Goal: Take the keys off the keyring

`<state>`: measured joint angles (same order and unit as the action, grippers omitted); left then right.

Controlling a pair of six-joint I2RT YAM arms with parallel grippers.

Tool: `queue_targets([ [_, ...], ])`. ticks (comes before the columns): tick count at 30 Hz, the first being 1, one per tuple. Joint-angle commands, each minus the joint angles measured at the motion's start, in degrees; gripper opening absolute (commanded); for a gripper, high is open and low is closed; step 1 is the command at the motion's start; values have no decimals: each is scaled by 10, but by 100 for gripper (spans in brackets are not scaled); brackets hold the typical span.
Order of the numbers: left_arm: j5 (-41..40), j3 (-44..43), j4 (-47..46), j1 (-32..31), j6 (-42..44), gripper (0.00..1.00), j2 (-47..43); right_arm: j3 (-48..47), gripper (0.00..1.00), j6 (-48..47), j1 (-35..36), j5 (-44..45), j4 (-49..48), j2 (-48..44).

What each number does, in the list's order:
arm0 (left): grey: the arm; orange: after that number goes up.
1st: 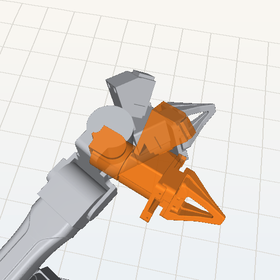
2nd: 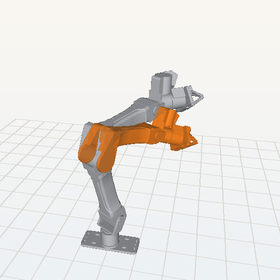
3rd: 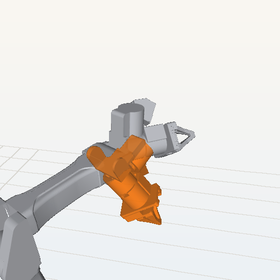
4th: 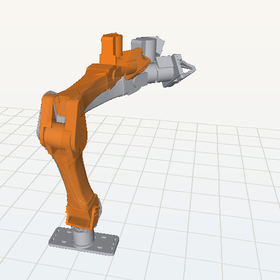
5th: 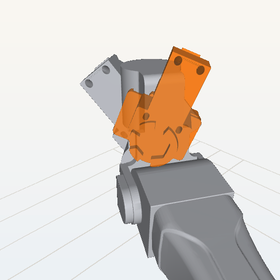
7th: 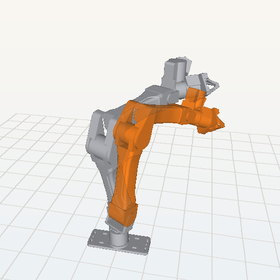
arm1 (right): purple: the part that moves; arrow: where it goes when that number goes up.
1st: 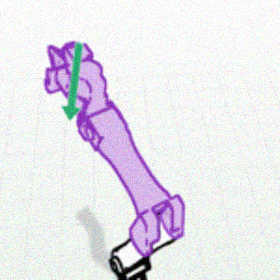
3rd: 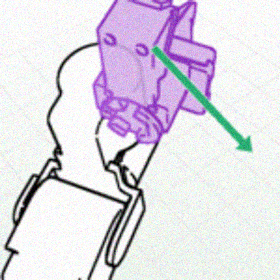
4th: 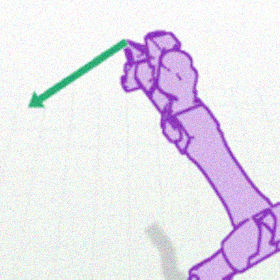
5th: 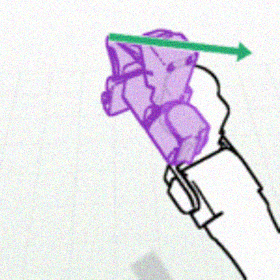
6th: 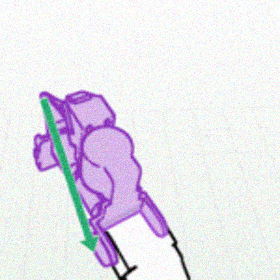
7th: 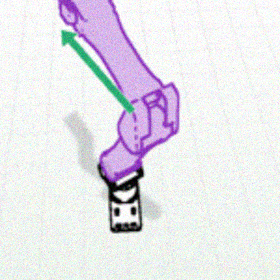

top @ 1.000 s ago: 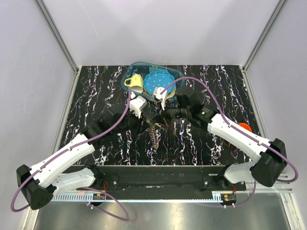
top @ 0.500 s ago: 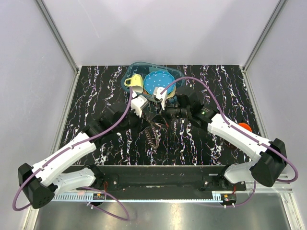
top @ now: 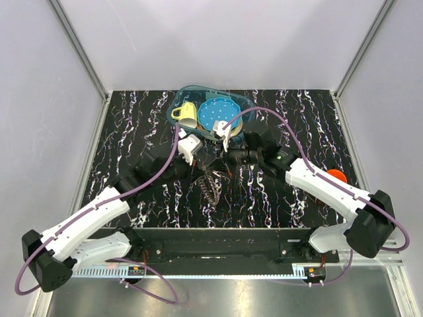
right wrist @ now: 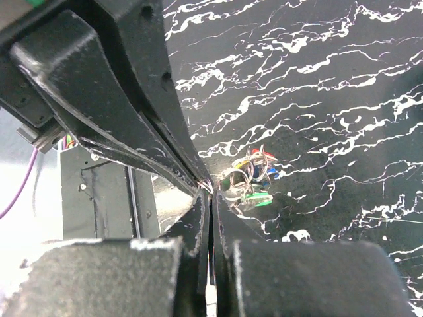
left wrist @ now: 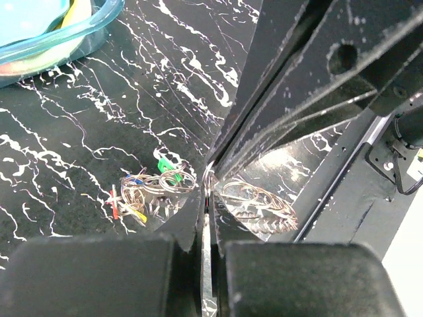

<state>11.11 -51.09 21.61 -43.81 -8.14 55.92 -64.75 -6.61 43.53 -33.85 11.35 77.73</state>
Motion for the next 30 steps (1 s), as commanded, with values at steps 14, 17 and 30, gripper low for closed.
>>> queue_targets([
  [14,-9,93,-157,29,16,0,-108,50,0,94,-22,-133,-76,21],
  [17,10,112,-184,29,24,0,-125,46,7,101,-22,-141,-76,24],
  [30,80,145,-231,29,55,0,-158,44,0,82,-24,-104,-81,-20],
])
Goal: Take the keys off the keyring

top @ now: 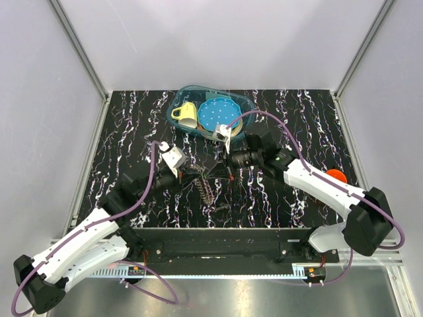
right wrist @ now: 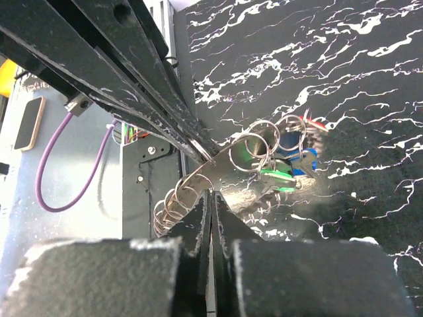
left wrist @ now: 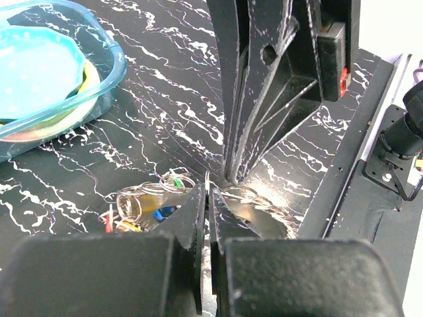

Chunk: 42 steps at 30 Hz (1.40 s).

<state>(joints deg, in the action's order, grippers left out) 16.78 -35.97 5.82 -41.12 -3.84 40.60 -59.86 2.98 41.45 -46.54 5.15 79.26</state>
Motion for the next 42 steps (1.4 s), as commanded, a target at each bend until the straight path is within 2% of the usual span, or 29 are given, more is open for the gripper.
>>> queue_targets([
  [1,16,-8,-70,2,13,0,-3,-2,0,-14,-4,37,-24,-41],
  [8,-79,-30,11,2,23,0,11,20,1,30,-3,195,-32,-53],
  [10,-124,-32,26,3,17,0,14,27,8,62,-3,283,-30,-66],
  [12,-157,-34,47,3,4,0,14,44,16,146,-4,393,-13,-83],
  [13,-184,-36,54,4,0,0,10,53,22,177,-4,419,-7,-89],
  [14,-198,-36,69,6,-6,0,8,61,23,238,-3,442,6,-94],
  [15,-223,-36,76,10,-13,0,4,81,23,260,-3,461,16,-100],
  [21,-308,-38,146,33,-42,0,-31,92,23,361,-2,467,185,-70],
  [23,-322,-32,156,36,-43,0,-47,109,30,398,-2,439,204,-65],
  [24,-330,-29,154,36,-43,0,-54,127,35,412,-3,424,209,-64],
  [31,-326,-31,155,36,-43,0,-66,194,41,497,6,440,213,-75],
  [42,-309,-31,161,36,-43,0,-83,224,45,557,57,449,178,-26],
])
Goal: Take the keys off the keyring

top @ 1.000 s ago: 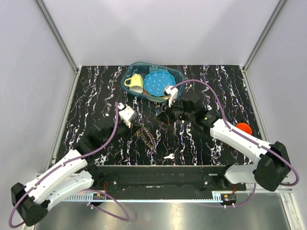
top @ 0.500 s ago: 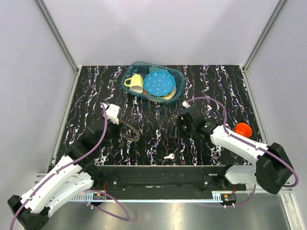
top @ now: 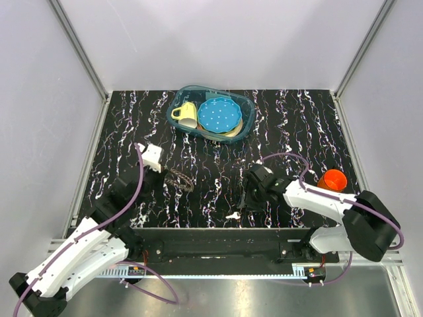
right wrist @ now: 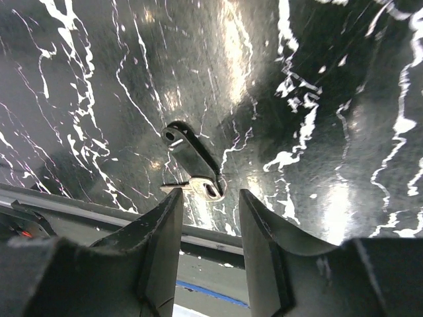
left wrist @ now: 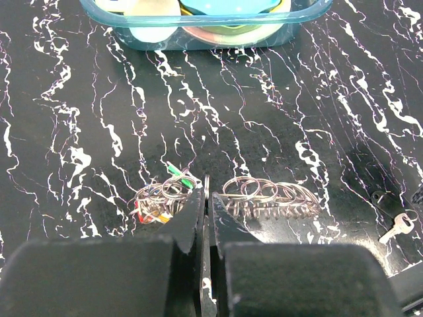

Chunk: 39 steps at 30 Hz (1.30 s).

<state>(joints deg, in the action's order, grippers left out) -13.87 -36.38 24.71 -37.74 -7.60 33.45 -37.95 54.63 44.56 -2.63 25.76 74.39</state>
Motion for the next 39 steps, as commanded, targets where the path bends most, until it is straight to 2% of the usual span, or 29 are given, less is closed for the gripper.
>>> queue_targets([
  [1,-2,-27,-27,2,-5,0,-12,6,45,55,32,11,-32,26],
  [11,-5,-25,-30,2,-7,0,-20,20,41,95,65,47,-69,75],
  [18,-8,-24,-29,2,-7,0,-21,15,23,91,64,104,-69,89],
  [21,-7,-24,-30,2,-8,0,-19,-1,10,83,59,144,-63,95],
  [22,-7,-25,-30,2,-8,0,-20,-11,2,78,55,154,-57,95],
  [24,-9,-24,-30,2,-8,0,-20,-21,0,67,41,176,-55,95],
  [31,-36,-26,-16,3,-28,0,20,-66,0,-37,-123,240,-42,73],
  [34,-42,-37,-7,6,-35,0,57,-75,0,-79,-183,229,-44,78],
  [35,-41,-40,-6,14,-38,0,64,-76,0,-90,-225,226,-44,81],
  [39,-8,-45,-19,54,-47,0,97,-85,0,-144,-300,178,-62,81],
])
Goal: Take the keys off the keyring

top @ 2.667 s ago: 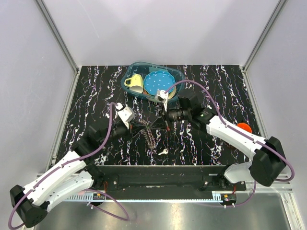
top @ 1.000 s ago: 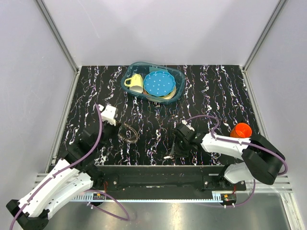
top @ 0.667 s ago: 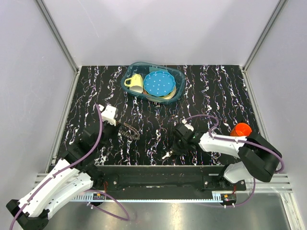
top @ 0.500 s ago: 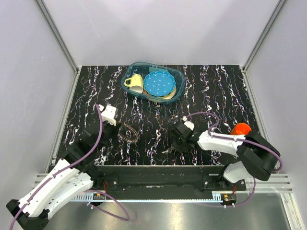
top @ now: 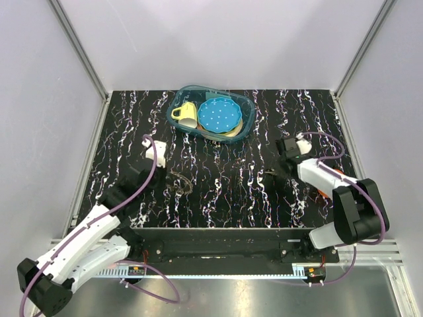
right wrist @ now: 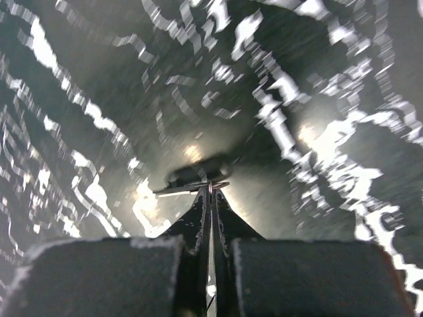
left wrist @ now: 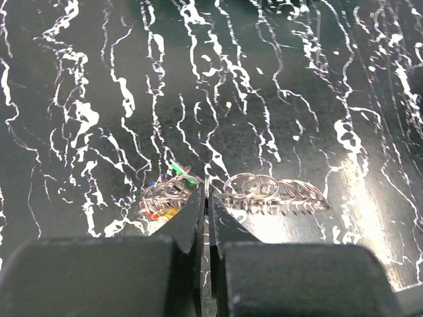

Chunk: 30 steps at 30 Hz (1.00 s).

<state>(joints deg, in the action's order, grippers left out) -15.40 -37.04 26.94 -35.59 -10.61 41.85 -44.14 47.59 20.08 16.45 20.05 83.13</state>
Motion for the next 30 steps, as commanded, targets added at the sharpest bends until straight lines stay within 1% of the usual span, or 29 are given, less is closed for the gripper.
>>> queue_targets([
  [1,19,-37,-44,58,-24,0,19,-32,1,-80,-59,-22,-6,-3],
  [3,65,-37,-55,89,-34,0,34,-40,6,-92,-65,-28,-6,4],
  [4,82,-37,-58,120,-41,0,51,-45,12,-92,-68,-41,-6,7],
  [5,109,-37,-61,133,-44,0,60,-47,16,-93,-72,-48,-6,12],
  [6,119,-42,-64,145,-46,0,68,-48,21,-96,-77,-55,-5,14],
  [7,125,-45,-64,163,-44,0,85,-51,31,-100,-78,-66,-6,11],
  [9,127,-66,-65,181,-36,0,102,-53,39,-106,-79,-73,-5,2],
  [10,124,-73,-66,198,-27,0,124,-56,47,-109,-79,-85,-7,-11],
  [11,125,-81,-70,207,-22,0,136,-60,51,-113,-79,-94,-6,-17],
  [13,123,-103,-72,234,-15,0,172,-73,64,-116,-79,-114,2,-38],
  [14,128,-110,-71,242,-14,0,214,-76,76,-116,-79,-120,4,-47],
  [16,134,-127,-69,261,-15,0,251,-82,83,-115,-78,-134,6,-73],
  [17,135,-131,-69,265,-16,0,287,-85,94,-113,-79,-140,6,-80],
  [18,135,-139,-69,270,-18,0,301,-89,100,-112,-78,-149,4,-88],
  [21,152,-154,-69,290,-34,0,353,-110,100,-122,-78,-226,18,-104],
  [24,150,-170,-63,296,-37,0,379,-130,100,-138,-74,-268,47,-109],
  [27,130,-193,-60,301,-41,11,395,-139,100,-157,-72,-290,80,-125],
  [28,131,-202,-55,302,-41,23,397,-140,100,-165,-70,-294,89,-136],
  [30,135,-225,-39,302,-39,31,395,-151,100,-182,-70,-312,125,-147],
])
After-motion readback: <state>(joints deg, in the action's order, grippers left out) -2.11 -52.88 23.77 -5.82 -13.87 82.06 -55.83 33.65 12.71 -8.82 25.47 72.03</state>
